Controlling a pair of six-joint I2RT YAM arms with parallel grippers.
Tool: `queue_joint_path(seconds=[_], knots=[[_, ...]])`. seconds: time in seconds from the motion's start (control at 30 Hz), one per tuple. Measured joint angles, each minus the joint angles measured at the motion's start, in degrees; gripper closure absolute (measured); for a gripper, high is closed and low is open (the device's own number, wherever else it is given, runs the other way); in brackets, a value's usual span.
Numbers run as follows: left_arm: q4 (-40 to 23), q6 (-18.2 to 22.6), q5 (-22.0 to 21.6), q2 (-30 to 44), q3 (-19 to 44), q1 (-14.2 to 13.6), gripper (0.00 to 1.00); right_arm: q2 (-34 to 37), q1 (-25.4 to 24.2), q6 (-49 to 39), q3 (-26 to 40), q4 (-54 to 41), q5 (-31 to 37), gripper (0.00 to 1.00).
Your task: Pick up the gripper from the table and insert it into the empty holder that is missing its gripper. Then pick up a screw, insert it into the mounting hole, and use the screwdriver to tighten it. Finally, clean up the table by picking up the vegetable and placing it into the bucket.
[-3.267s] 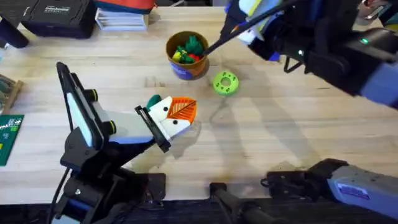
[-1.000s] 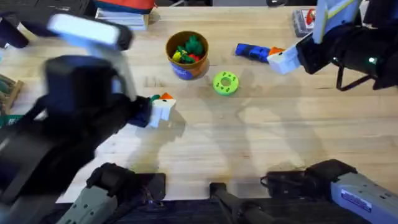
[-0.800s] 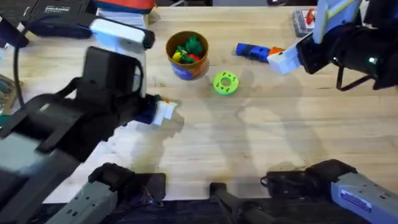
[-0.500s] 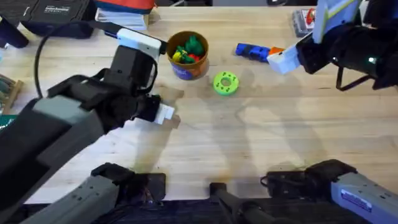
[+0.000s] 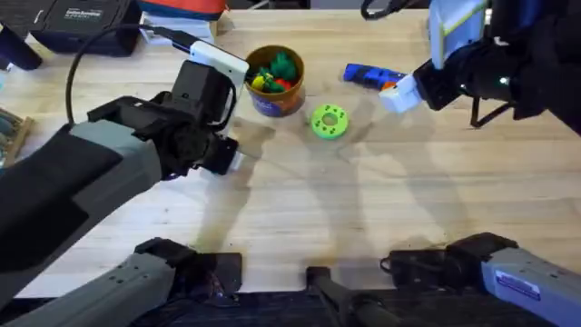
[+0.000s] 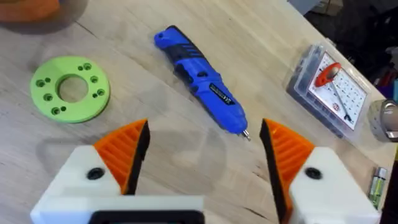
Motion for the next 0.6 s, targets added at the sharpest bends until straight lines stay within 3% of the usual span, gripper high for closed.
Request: queue_joint_path(seconds=[0.1, 0.13, 0.4, 0.57, 0.6], knots=[[0.03, 1.14, 0.17, -0.02, 0.27, -0.06, 0.955, 0.51, 0.0, 0.0, 0.0, 0.0, 0.0, 0.007], [-0.11, 1.24, 0.2, -0.02, 0.6, -0.16, 0.982, 0.51, 0.0, 0.0, 0.0, 0.04, -0.02, 0.007], [-0.61, 1.47, 0.22, 0.04, 1.89, -0.09, 0.992, 0.51, 0.0, 0.0, 0.0, 0.04, -0.01, 0.007], [-3.13, 1.5, 0.2, 0.17, 8.03, -0.09, 0.992, 0.53, 0.0, 0.0, 0.0, 0.24, 0.0, 0.007], [-3.19, 1.79, 0.16, 0.15, 9.03, -0.09, 0.928, 0.51, 0.0, -0.01, 0.0, 0.26, 0.0, 0.007]])
